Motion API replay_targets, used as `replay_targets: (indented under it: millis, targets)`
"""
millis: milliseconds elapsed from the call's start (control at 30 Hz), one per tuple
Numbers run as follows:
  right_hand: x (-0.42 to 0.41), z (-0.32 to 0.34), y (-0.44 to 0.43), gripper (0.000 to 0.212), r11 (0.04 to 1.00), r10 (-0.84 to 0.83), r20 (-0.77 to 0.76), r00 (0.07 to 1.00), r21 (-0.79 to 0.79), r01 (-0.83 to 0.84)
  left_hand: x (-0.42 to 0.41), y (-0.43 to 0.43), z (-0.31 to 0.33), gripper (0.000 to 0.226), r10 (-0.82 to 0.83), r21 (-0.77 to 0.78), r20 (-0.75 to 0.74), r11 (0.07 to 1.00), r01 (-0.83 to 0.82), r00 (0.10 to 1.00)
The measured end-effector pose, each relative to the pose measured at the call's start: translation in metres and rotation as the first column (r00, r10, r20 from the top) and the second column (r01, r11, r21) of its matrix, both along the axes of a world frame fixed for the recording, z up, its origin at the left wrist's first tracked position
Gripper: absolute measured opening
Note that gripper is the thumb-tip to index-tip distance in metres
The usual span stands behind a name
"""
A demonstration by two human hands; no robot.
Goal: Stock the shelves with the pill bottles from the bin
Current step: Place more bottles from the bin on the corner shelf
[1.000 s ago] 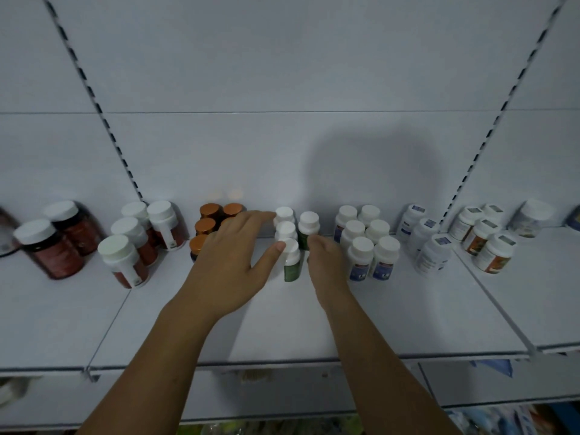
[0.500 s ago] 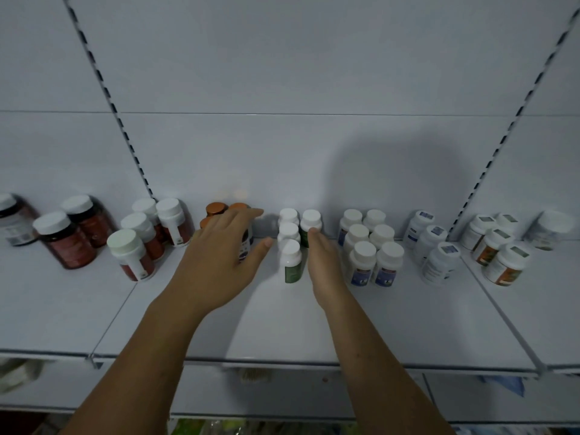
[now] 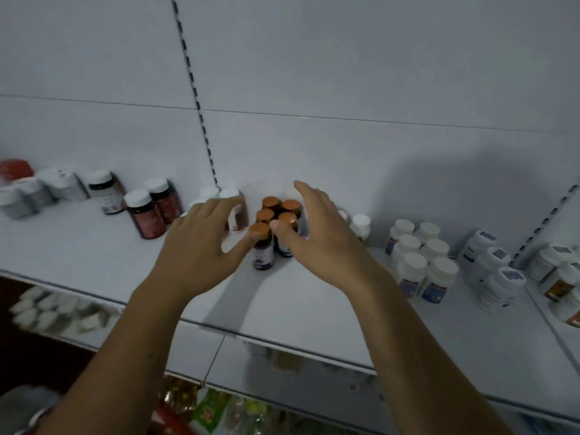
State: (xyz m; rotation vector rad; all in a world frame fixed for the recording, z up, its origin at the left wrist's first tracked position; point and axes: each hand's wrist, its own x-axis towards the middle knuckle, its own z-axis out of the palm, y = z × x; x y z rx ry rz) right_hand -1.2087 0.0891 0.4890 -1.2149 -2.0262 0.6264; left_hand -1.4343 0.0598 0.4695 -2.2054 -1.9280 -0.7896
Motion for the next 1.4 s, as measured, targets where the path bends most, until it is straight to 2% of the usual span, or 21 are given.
replay_targets:
  millis: [67, 167, 333, 500, 633, 767, 1100, 1267, 1400]
  targets:
    - [-0.033, 0.008, -0.006, 0.079, 0.990, 0.109, 0.120, 0.987, 0.077, -0.119, -0.030, -0.021, 0.000, 0.065, 0.102, 0.009, -0.021, 0.995, -0.102, 0.995]
    - [-0.092, 0.012, -0.021, 0.084, 0.944, 0.282, 0.227, 0.932, 0.107, -0.312, -0.080, -0.065, -0.003, 0.071, 0.282, -0.016, -0.050, 0.959, -0.283, 0.958]
    - [-0.204, 0.001, -0.056, 0.084, 0.801, 0.531, 0.349, 0.772, 0.092, -0.592, -0.169, -0.160, -0.009, 0.073, 0.558, -0.062, -0.069, 0.825, -0.562, 0.827]
    - [-0.313, -0.024, -0.095, 0.083, 0.675, 0.666, 0.396, 0.632, 0.041, -0.736, -0.241, -0.250, -0.027, 0.072, 0.750, -0.101, -0.058, 0.652, -0.751, 0.659]
    - [-0.394, -0.052, -0.122, 0.082, 0.604, 0.715, 0.437, 0.545, 0.005, -0.797, -0.297, -0.301, -0.055, 0.075, 0.823, -0.158, -0.055, 0.552, -0.819, 0.565]
    - [-0.477, -0.092, -0.144, 0.080, 0.580, 0.734, 0.480, 0.480, -0.074, -0.812, -0.367, -0.334, -0.098, 0.073, 0.852, -0.240, -0.040, 0.499, -0.833, 0.522]
    - [-0.647, -0.213, -0.171, 0.075, 0.586, 0.759, 0.553, 0.343, -0.352, -0.730, -0.530, -0.369, -0.233, 0.077, 0.854, -0.534, -0.041, 0.420, -0.734, 0.519]
    - [-0.692, -0.281, -0.161, 0.069, 0.598, 0.780, 0.543, 0.312, -0.499, -0.627, -0.570, -0.355, -0.312, 0.081, 0.859, -0.708, 0.056, 0.394, -0.587, 0.509]
    - [-0.724, -0.383, -0.142, 0.067, 0.582, 0.803, 0.544, 0.245, -0.624, -0.522, -0.597, -0.321, -0.402, 0.063, 0.862, -0.822, 0.153, 0.383, -0.421, 0.484]
